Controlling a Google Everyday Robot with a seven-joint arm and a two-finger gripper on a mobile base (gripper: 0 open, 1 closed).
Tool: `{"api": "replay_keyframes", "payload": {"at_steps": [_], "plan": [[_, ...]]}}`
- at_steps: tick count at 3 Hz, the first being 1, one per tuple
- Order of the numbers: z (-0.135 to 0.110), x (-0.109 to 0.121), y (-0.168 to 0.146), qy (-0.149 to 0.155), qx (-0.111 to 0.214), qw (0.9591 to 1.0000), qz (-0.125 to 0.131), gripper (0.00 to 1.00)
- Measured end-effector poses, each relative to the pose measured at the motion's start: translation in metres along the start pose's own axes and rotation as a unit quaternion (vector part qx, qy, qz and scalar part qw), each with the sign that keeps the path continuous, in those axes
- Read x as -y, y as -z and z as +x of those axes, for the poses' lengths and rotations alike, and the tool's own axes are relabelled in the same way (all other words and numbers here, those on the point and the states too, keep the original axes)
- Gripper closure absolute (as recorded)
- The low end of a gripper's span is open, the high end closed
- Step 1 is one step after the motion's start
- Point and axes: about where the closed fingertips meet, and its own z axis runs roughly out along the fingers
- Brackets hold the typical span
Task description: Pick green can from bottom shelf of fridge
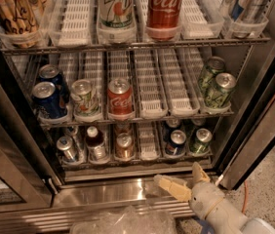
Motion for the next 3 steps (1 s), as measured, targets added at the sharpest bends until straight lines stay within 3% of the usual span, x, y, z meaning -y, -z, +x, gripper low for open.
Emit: {"api": "replay_keyframes", "payload": {"at_steps": [1,2,3], "plan": [[-0.003,0.002,0.007,0.006,0.004,0.9998,0.017,0.0],[-0.007,0.009,0.012,0.044,0.005,0.9984,0.035,0.0],[-0.024,0.02,0.031,0.098,0.029,0.9915,0.081,0.0]]}}
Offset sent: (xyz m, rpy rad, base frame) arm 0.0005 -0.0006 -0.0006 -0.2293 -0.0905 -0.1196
